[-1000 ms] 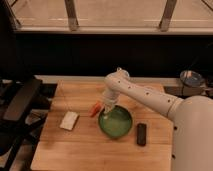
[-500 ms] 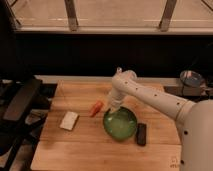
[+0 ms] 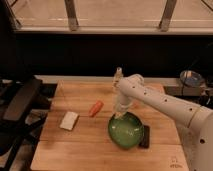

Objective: Drag the ceramic bowl in a circle

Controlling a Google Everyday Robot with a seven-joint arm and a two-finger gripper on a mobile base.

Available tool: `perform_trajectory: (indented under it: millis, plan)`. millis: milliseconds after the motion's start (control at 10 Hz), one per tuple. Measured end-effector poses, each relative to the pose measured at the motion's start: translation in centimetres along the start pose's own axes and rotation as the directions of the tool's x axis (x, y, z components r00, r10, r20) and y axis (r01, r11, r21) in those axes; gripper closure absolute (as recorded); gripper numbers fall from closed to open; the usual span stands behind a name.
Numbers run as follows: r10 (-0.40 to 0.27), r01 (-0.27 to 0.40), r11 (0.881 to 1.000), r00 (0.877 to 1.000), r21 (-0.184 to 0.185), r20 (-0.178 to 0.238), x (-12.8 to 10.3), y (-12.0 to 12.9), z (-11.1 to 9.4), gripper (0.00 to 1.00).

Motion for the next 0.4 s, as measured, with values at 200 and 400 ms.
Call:
perform_trajectory:
  millis: [200,400]
  plan:
    - [-0.037,0.038,0.999,0.999,-0.019,0.027,-3.2,-0.8,1.0,1.0]
    - [-0.11,0.112,0.993,0.992,-0.033,0.061,-6.9,-2.3,1.9,1.0]
